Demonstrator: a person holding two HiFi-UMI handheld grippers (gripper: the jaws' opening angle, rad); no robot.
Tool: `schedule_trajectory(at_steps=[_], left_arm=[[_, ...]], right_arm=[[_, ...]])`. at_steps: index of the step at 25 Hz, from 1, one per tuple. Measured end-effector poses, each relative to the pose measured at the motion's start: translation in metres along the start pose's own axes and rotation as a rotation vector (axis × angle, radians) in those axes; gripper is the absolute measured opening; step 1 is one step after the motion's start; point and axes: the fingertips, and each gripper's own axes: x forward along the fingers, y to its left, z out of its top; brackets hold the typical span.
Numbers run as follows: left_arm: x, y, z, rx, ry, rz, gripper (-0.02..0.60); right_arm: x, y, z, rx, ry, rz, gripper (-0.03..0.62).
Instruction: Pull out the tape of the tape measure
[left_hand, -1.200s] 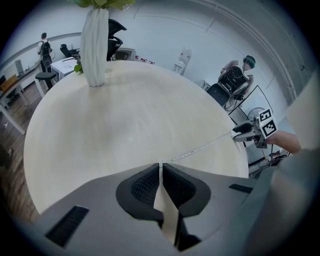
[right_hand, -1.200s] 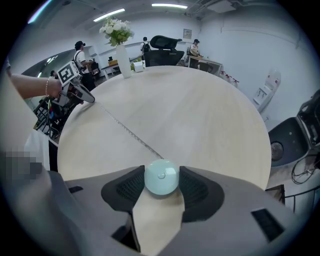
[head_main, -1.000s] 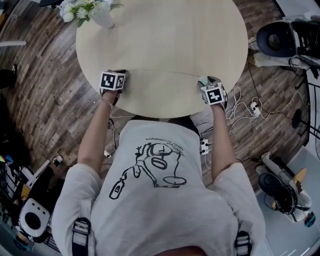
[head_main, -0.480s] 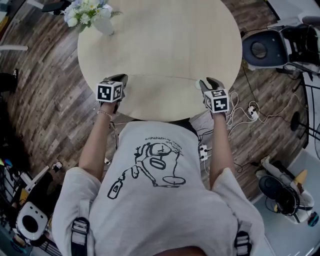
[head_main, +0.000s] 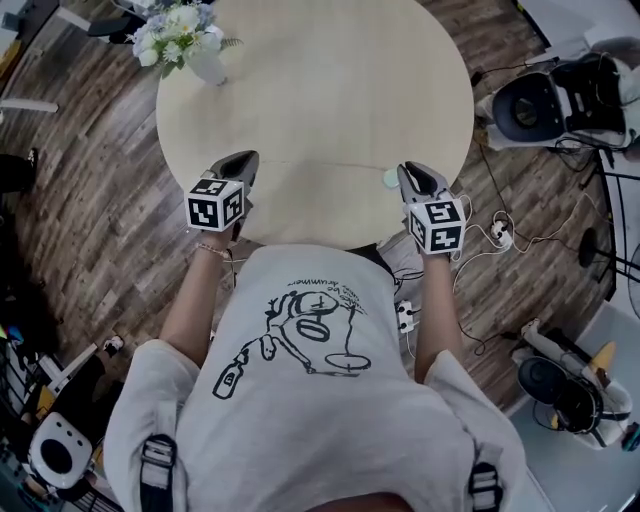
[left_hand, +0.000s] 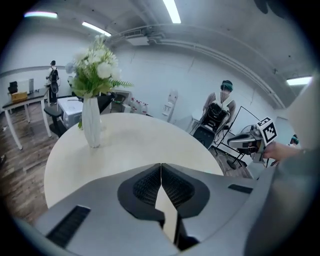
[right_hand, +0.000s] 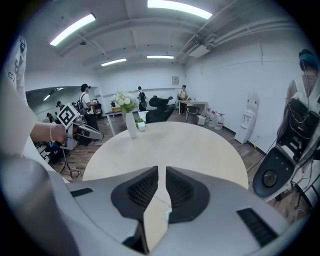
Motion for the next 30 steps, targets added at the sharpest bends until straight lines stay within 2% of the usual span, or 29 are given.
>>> schedule_trajectory(at_steps=[4, 13, 18, 23, 30], left_arm=[[-0.020, -0.025, 0.033, 0.097, -0.091, 0.006, 0.021], [-0.067, -0.086, 0.096, 0.178, -0.286, -0.049, 0.021], [-0.091, -0.114, 0.120, 0.199, -0.340, -0.083, 0.021], [-0.118, -0.138, 0.142, 0.234, -0.418, -0.075, 0.021], [-0.146, -0.157, 0.169, 0.234, -0.485, -0.080, 0.021]], right_arm=[[-0.023, 0.013, 0.029, -0.022, -0.068, 0.007, 0.050], [-0.071, 0.040, 0.097, -0.057, -0.220, 0.020, 0.031], [-0.089, 0.061, 0.131, -0.084, -0.277, 0.042, 0.027], [-0.113, 0.081, 0.156, -0.118, -0.321, 0.079, 0.025], [-0.135, 0.094, 0.185, -0.141, -0.364, 0.091, 0.019]])
